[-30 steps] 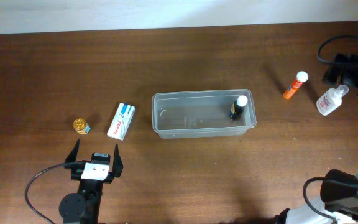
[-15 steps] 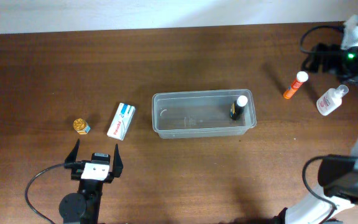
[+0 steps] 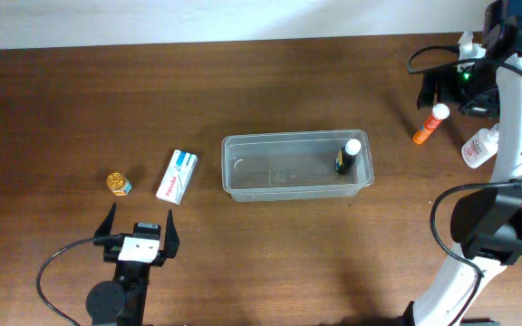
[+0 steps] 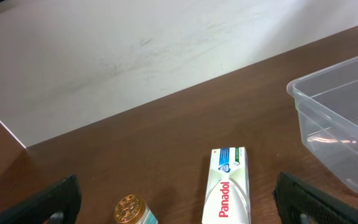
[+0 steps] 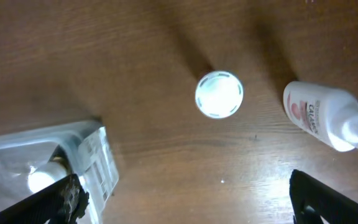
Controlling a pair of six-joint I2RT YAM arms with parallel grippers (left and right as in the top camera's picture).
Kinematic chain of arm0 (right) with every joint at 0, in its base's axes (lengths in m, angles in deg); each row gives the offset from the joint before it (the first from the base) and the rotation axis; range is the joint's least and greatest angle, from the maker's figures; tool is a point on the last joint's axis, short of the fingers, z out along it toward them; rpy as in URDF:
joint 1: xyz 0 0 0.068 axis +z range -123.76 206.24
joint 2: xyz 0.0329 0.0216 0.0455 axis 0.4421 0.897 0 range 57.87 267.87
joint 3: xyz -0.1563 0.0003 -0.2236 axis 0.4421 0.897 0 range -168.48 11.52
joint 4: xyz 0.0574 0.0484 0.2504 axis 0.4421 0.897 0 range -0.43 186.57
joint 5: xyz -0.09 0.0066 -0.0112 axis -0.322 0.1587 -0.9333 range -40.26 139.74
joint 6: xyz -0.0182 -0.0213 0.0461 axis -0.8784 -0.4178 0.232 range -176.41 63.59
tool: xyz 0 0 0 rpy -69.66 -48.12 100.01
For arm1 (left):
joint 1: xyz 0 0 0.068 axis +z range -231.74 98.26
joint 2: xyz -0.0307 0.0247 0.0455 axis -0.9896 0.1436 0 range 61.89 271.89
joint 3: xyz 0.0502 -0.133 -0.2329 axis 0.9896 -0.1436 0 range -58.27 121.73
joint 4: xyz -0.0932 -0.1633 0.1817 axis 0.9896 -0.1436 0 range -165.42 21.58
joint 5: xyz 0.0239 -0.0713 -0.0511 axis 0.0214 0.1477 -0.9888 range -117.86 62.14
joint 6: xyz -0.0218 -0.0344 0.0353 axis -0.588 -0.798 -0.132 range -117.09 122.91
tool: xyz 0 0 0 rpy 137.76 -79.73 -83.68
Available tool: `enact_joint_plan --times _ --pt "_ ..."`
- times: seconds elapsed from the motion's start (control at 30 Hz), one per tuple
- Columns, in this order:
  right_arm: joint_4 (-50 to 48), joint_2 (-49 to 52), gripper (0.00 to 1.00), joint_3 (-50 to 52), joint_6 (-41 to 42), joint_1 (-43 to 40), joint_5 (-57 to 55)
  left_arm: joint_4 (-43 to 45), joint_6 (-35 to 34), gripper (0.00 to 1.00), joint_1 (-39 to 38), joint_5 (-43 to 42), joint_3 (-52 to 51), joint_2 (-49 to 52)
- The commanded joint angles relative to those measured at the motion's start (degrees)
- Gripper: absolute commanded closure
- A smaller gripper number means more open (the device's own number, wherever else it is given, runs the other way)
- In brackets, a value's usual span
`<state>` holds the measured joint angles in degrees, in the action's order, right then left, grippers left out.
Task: Pack container
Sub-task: 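Lower the right gripper and grasp the orange Redoxon tube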
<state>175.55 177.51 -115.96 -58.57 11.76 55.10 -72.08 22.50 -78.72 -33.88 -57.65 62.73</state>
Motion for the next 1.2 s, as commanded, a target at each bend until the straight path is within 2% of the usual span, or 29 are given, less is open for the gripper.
enact_joint_plan --times 0.0,0.3,0.47,0.7,1.17 --pt "-1.2 1.7 0.02 0.2 0.5 -0.4 -1.6 -0.3 0.7 0.01 0.2 -0.6 -0.1 -0.5" --pt "-4.3 6.3 0.00 0.6 -0.2 -0.5 -1.6 -0.3 0.7 0.01 0.2 -0.6 -0.1 -0.5" --pt "-4.8 8.0 0.08 0.6 -0.4 -0.5 -1.6 -0.3 0.7 0.01 0.2 -0.6 -0.1 -0.5" --pt "-5.7 9.8 0.14 0.6 -0.6 -0.6 -1.8 -0.3 0.7 0.00 0.2 -0.6 -0.1 -0.5" --pt "-8.0 11.3 0.46 0.6 -0.6 -0.6 -1.8 -0.3 0.7 0.01 0.2 -0.6 -0.1 -0.5"
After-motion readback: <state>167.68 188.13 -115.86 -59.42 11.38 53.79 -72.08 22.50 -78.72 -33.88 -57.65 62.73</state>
